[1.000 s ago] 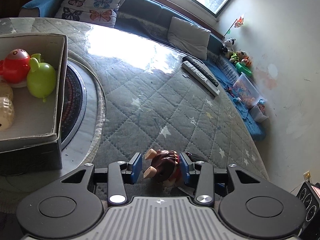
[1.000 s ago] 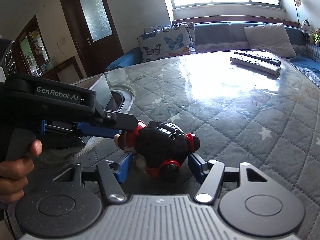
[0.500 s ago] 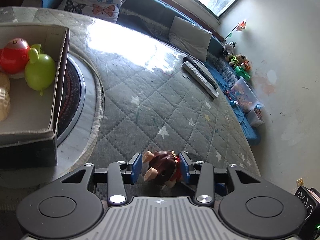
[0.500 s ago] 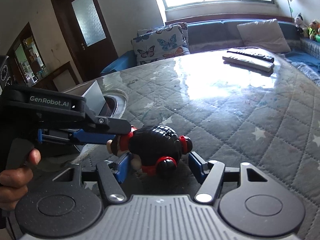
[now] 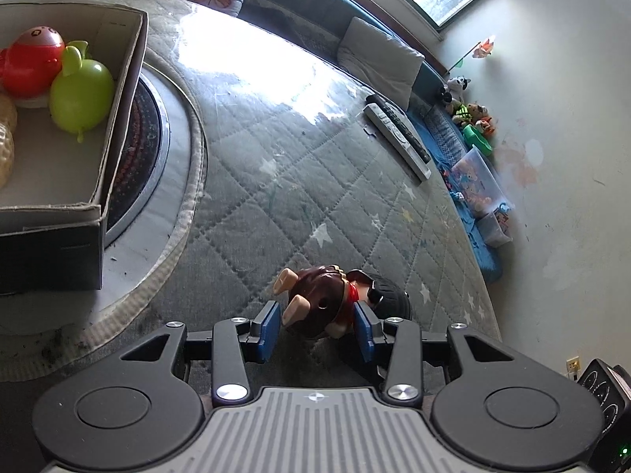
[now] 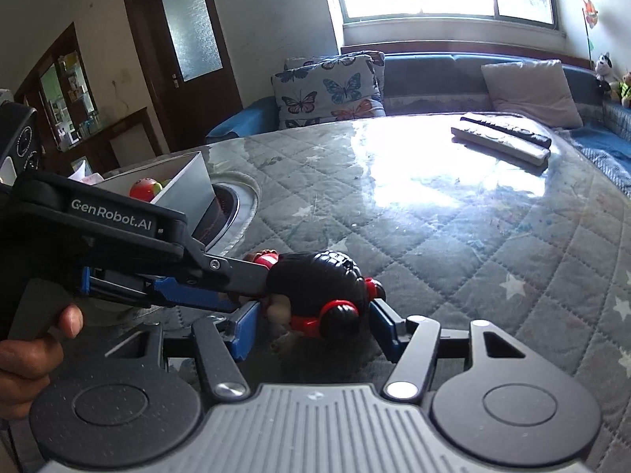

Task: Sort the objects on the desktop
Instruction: 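Lift the doll with the left tool and carry it over the shoebox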

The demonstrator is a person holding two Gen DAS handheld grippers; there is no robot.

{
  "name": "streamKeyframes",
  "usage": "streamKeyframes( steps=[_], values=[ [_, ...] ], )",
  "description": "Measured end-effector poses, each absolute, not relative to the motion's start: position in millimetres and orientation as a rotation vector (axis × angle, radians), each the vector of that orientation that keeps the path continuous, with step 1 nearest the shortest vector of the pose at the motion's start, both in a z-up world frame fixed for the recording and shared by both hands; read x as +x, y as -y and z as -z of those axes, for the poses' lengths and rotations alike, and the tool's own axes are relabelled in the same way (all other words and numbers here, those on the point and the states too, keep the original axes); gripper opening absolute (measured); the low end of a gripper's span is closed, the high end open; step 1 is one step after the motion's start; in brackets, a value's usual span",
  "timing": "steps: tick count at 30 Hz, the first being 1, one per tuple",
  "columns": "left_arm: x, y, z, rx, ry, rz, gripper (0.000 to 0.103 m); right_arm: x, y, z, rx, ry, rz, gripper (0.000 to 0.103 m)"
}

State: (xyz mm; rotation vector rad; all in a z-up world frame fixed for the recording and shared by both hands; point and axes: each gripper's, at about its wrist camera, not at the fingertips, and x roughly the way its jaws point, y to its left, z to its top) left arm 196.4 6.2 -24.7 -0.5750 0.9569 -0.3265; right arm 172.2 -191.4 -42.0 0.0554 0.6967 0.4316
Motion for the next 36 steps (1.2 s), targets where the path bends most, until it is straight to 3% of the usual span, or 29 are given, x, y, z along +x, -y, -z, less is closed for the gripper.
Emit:
streamKeyframes(
  steps=[5, 9, 36],
  values=[
    [199.8, -7.6, 25.8, -0.588, -0.952, 0.316, 0.043, 176.4, 187.2, 43.1, 0.025, -0.681, -0.421, 0.062],
    [201.5, -9.0, 26.1, -0.594, -0.952, 0.317, 0.043, 174.9, 185.8, 43.7, 0.013, -0.671, -0.419, 0.055],
    [189.5, -15.1, 18.9, -0.591, -0.904, 0.324, 0.041, 160.9, 187.3, 40.1, 0.027, -0.676, -0.446, 0.054]
  ],
)
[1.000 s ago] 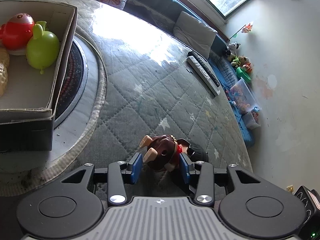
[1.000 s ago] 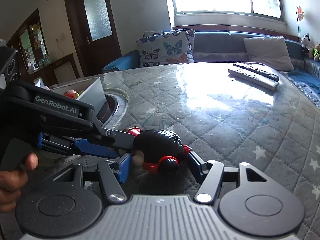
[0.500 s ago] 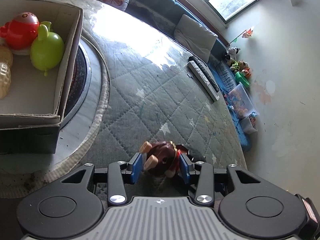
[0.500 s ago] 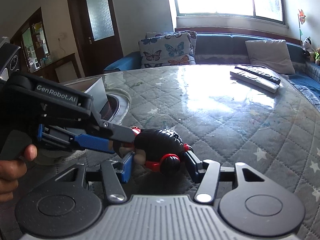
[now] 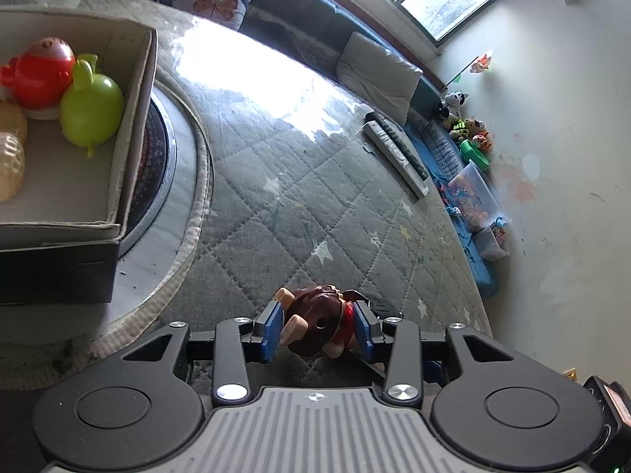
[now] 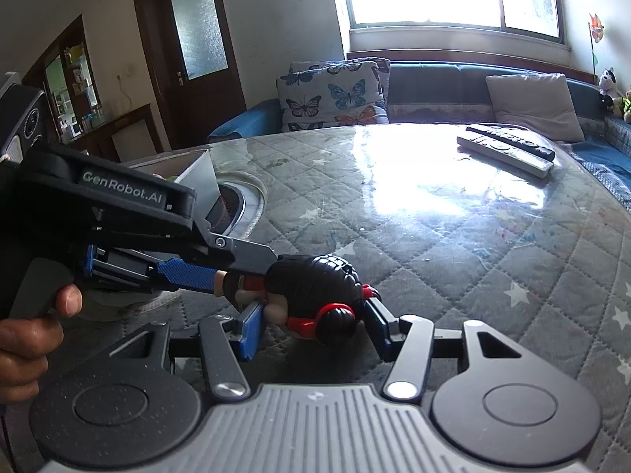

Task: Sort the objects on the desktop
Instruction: 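Lift the doll with the left tool and carry it over the shoebox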

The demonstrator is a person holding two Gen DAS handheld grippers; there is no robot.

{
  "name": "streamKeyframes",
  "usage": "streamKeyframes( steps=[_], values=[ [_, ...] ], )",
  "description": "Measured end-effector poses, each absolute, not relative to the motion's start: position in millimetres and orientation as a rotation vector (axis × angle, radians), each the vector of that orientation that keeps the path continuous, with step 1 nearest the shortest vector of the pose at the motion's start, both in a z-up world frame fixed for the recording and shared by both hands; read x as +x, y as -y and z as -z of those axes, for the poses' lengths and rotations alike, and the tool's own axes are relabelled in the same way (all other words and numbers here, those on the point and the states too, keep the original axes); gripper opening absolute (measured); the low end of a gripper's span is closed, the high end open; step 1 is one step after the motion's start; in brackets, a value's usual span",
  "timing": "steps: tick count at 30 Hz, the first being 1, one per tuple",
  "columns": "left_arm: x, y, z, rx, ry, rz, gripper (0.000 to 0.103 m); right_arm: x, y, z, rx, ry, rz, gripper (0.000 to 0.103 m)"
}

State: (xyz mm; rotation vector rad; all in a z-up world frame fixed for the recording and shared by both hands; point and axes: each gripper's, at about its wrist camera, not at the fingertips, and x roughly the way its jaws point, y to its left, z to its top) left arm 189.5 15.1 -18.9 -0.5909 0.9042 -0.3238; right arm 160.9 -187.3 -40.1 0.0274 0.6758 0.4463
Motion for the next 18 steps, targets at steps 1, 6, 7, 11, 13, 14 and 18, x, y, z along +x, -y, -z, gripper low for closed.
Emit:
streamKeyframes(
  steps=[1, 6, 7, 11, 13, 14, 18],
  values=[
    [186.5, -16.2, 17.0, -0.592, -0.899, 0.325, 0.041, 157.9, 186.2, 37.7, 0.023, -0.671, -0.45, 0.054],
    [163.9, -28.1, 1.8, -0.596, -0.847, 0.325, 0.041, 142.4, 176.4, 21.2, -0.002, -0.639, -0.474, 0.054],
    [158.7, -31.9, -2.4, -0.599, -0.834, 0.323, 0.04, 139.1, 173.2, 16.8, -0.008, -0.629, -0.483, 0.054],
    [138.2, -51.7, -23.8, -0.606, -0.767, 0.298, 0.04, 127.5, 154.8, -4.0, -0.045, -0.579, -0.525, 0.054],
    [128.5, -63.8, -35.4, -0.605, -0.731, 0.28, 0.04, 125.4, 141.7, -15.7, -0.06, -0.553, -0.556, 0.054],
    [124.8, -71.2, -41.1, -0.603, -0.713, 0.268, 0.04, 125.3, 134.0, -21.1, -0.068, -0.54, -0.573, 0.054],
    [112.5, -108.3, -59.1, -0.617, -0.65, 0.214, 0.04, 127.4, 97.4, -40.0, -0.104, -0.494, -0.645, 0.054]
  ],
)
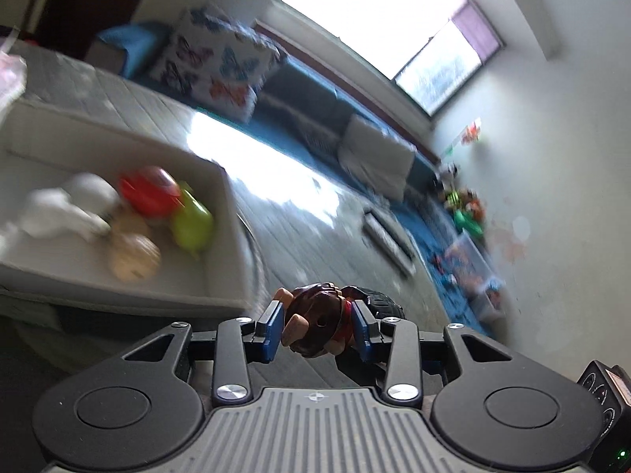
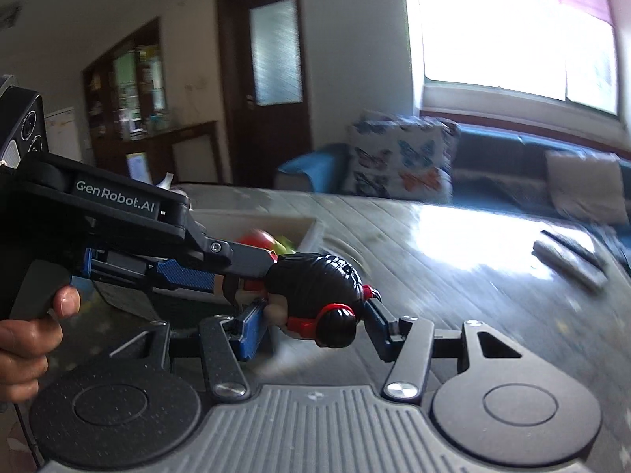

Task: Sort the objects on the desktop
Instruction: 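Lift the doll with the left tool and carry it over the shoebox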

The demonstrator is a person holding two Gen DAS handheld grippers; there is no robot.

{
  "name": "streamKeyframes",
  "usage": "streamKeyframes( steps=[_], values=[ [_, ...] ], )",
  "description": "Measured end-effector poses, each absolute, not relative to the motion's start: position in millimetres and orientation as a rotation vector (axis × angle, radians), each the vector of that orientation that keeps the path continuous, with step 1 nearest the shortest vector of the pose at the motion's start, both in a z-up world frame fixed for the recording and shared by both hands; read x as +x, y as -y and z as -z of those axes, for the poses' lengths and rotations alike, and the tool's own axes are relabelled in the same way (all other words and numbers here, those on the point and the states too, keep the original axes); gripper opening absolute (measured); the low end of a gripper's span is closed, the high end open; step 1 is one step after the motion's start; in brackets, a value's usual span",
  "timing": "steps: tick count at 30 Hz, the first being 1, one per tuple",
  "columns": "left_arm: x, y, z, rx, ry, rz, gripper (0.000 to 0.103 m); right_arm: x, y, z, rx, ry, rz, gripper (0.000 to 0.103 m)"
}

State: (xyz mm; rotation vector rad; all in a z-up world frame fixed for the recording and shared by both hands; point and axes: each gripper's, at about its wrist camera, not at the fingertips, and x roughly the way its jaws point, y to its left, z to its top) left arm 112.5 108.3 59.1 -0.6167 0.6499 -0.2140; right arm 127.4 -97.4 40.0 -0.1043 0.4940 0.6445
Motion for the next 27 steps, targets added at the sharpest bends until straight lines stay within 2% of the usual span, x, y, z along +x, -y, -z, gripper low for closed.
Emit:
streamKeyframes(
  steps=[8, 14, 27],
  values=[
    [103.3, -190.9, -69.6, -0.662, -0.593, 0.07, 0.04, 149.2, 11.9, -52.8, -0.15, -0.482, -0.79, 0.054],
    [107.9, -237.2, -54.9, -0.711, -0.602, 0.002, 0.04, 172.5, -37.7, -44.4, -0.176, -0.519, -0.865, 0.054],
    [127.4, -254.1, -13.8, -0.734, -0.684, -0.026, 0.036, 198.9, -66.3, -7.8, -0.264, -0.606, -0.913, 0.051]
  ],
)
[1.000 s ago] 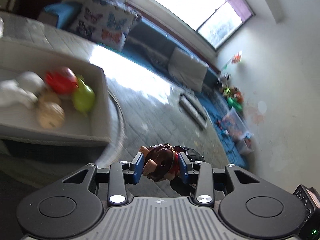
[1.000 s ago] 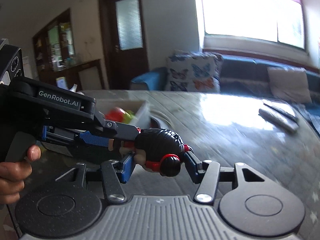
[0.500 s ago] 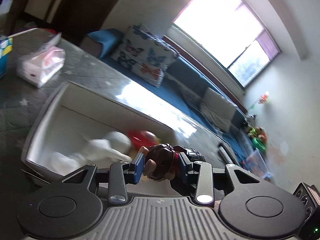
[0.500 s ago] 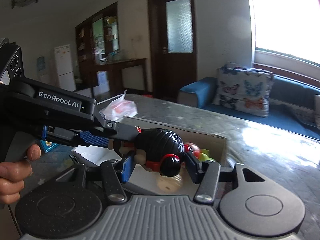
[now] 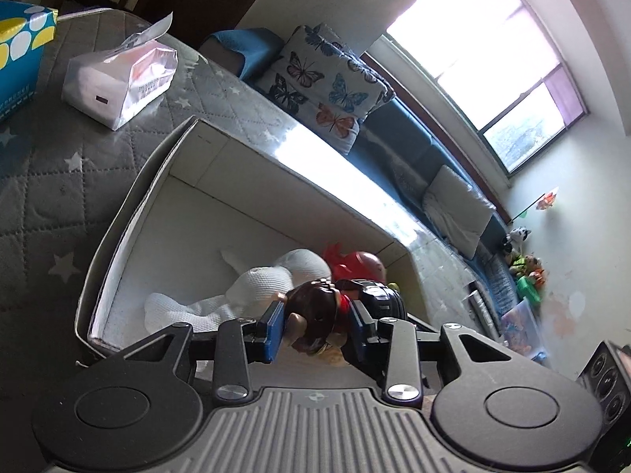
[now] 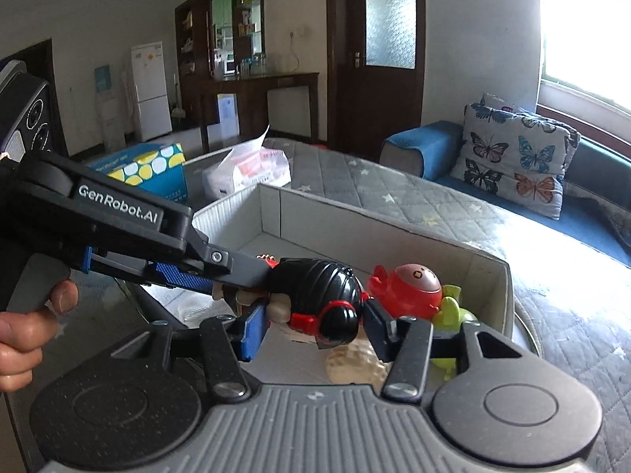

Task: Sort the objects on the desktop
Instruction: 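Lift the doll with the left tool and carry it over the shoebox, then lower the doll into the shoebox and open the left tool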

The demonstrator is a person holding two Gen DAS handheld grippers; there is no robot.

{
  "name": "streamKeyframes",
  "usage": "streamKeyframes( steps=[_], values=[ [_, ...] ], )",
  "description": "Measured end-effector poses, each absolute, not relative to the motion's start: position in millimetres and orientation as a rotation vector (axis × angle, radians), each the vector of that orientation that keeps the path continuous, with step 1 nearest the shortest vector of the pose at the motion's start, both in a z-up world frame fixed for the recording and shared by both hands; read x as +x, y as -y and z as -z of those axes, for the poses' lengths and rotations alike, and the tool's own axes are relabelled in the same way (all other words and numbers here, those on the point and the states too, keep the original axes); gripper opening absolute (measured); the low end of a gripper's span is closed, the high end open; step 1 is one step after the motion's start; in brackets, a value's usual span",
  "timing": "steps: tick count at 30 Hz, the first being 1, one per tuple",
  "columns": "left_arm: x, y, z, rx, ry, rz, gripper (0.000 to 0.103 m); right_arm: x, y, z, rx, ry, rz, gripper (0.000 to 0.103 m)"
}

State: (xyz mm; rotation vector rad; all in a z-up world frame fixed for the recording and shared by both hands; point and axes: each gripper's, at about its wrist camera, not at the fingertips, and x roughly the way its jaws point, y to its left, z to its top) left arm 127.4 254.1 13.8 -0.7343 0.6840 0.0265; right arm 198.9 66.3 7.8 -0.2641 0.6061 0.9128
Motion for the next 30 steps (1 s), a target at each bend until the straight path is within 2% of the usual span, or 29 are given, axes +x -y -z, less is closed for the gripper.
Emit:
streamKeyframes(
  steps=[30],
  values=[
    [126.6, -259.3, -28.8, -0.674, -0.71, -0.059, 0.036, 191.5, -85.6, -3.7, -0.41, -0.582, -0.968, 0.05]
  ],
)
